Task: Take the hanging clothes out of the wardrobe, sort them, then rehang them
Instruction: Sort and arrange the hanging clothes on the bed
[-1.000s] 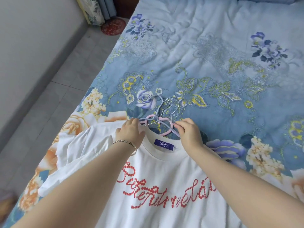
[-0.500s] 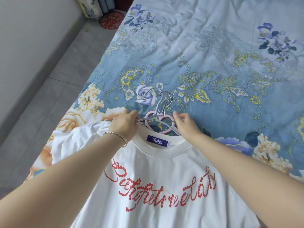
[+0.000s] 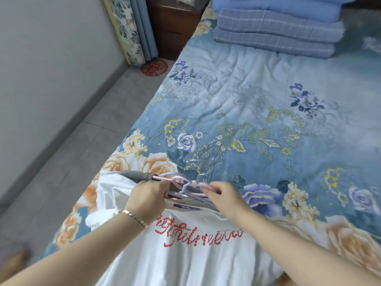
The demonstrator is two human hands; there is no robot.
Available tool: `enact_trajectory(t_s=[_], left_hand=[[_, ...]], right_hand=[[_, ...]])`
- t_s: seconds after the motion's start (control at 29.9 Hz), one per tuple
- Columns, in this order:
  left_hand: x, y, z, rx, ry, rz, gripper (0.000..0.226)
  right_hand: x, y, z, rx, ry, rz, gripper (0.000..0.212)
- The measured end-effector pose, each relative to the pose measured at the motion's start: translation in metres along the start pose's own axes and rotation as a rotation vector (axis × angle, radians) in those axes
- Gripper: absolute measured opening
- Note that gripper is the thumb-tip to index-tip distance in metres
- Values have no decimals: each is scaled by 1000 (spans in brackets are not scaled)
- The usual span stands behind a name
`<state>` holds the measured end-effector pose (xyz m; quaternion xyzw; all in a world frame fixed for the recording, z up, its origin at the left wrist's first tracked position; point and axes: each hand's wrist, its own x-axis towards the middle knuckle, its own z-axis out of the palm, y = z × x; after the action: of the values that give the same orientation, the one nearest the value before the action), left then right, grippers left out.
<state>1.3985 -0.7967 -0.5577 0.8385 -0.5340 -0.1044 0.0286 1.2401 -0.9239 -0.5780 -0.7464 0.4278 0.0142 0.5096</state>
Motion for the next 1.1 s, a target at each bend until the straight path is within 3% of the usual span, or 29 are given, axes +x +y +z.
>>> enact_trajectory(t_s=[0.07,0.2,0.3,0.4,0.47,0.54,0.64,0.8,0.94,1.1], left_hand=[[-28,6,-25,-49,-42,-25,20],[-90,18,-100,-209,-60,-130,45],[-143,23,-151,-304,50,-119,61],[-206,30,-202,-343,279,-63,56],[-250,35,-232,-282,429,20,39],[-308,45,-258,-230,547,12,25],[-392,60,-284,-208,668,-51,28],[-524,66,-319,-208,698,-262,45],[-592,60,-351,-183,785,-304,57],[-648,36,-378,-233,775,-387,48]], right_hand=[[-41,-25,-5,-45,47,-30,49],[-128,-87,-19,-113,114,-87,38],[-191,-131,-31,-100,175,-133,33],[-259,-171,-46,-120,223,-212,32],[-302,-188,-52,-139,224,-273,35],[-358,-202,-52,-155,215,-342,37],[-430,-214,-49,-179,215,-426,43],[-529,-230,-36,-167,175,-499,44],[-574,-248,-36,-164,215,-533,47],[-627,-263,-41,-251,299,-572,48]])
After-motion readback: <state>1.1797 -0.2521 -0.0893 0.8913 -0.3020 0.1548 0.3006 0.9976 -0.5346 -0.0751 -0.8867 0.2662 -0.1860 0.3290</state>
